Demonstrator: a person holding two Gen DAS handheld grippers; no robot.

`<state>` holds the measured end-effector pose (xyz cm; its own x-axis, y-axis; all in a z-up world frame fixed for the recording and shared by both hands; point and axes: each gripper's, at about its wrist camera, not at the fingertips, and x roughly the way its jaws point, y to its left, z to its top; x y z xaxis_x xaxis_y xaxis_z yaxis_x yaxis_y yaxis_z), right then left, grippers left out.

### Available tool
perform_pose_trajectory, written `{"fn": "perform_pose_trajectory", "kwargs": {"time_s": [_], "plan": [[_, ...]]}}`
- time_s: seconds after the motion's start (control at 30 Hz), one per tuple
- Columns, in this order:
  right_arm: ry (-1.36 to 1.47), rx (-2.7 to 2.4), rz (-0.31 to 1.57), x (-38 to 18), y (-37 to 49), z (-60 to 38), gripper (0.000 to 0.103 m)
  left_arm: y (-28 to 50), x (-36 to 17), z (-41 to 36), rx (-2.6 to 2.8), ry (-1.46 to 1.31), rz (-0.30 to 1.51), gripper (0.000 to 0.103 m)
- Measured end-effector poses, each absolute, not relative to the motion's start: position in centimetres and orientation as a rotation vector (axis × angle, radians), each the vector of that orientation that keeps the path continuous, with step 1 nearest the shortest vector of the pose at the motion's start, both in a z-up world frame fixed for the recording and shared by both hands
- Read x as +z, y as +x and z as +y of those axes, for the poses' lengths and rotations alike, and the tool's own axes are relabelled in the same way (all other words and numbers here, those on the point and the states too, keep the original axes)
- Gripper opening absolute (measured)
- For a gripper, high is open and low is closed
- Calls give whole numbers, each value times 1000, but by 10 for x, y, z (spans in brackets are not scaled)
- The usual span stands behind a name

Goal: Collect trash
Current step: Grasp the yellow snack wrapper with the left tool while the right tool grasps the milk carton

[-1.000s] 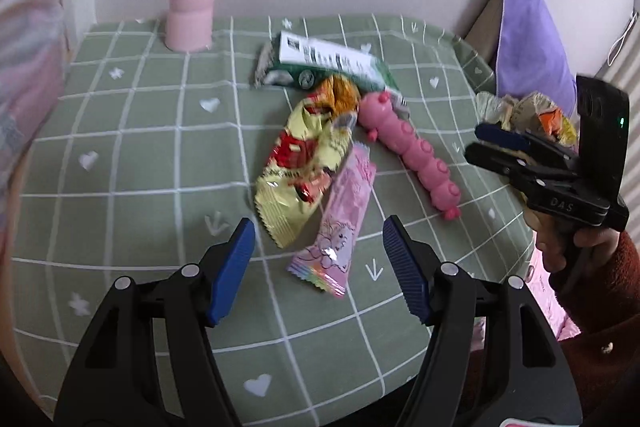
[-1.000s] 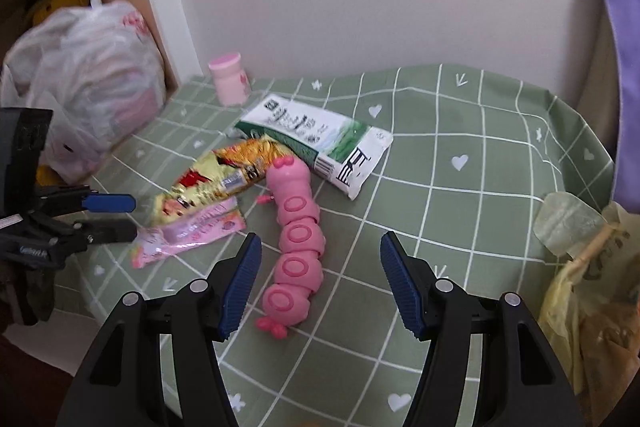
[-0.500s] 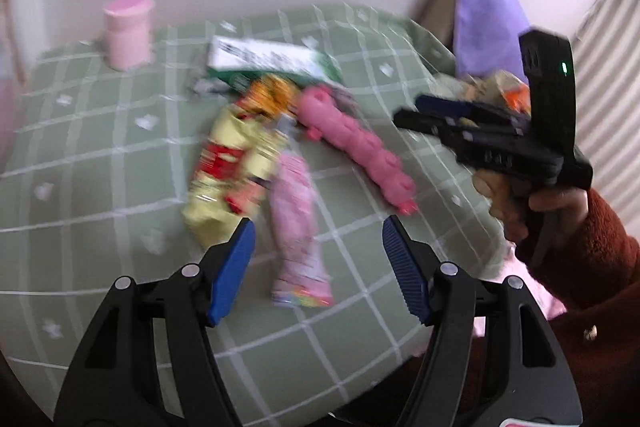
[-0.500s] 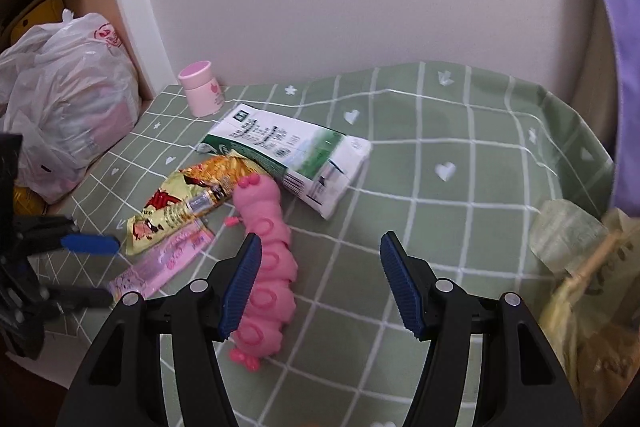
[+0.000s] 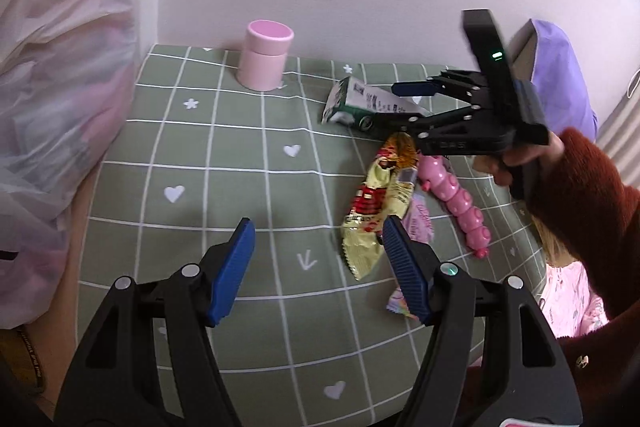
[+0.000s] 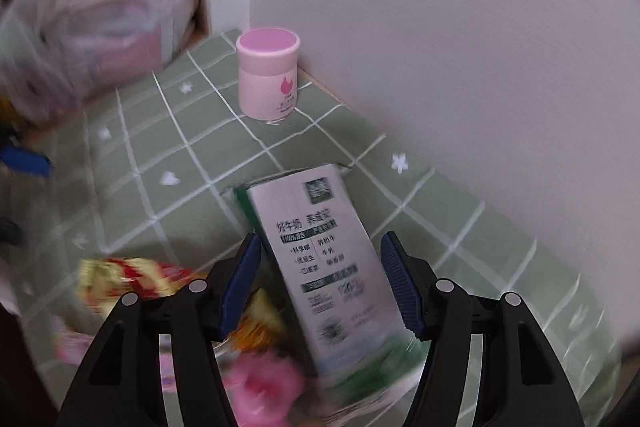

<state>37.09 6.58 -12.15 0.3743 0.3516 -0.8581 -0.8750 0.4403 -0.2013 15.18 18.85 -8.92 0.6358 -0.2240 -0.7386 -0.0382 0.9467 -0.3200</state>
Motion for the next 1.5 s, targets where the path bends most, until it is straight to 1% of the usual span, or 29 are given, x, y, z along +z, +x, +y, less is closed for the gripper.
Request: {"fn": "perform_pose_trajectory", "kwargs": {"time_s": [0.07,0.17,0.33,0.47,0.6,0.73,0.9,1.17,1.27,1.4,1.5], "plan": [[-745,860,890,-130,383,65,57,152,-90,192,-99,-329,879,63],[-573,828,949,-123,397,43,53,156,-93,194,-103,-343,876,63],[-353,731,872,-83,376,-17,51,170,-95,185,-151,-340,886,63],[-274,627,865,-70,352,-63,51,196,-88,164,-206,-252,872,63],[-198,536,901,-79,323,-108,51,227,-84,143,-238,-147,850,63],[-126,468,964,-103,296,-147,51,262,-100,133,-192,-71,871,63],[-103,439,984,-114,277,-171,51,283,-126,121,-205,-80,967,63],[-36,526,951,-115,263,-180,52,243,-119,96,-364,-117,1010,63],[-48,545,938,-114,257,-179,57,232,-109,87,-376,-65,990,63],[-55,545,944,-113,252,-177,57,243,-108,82,-316,7,991,63],[-57,535,932,-109,244,-179,57,265,-117,79,-270,-13,1022,63]]}}
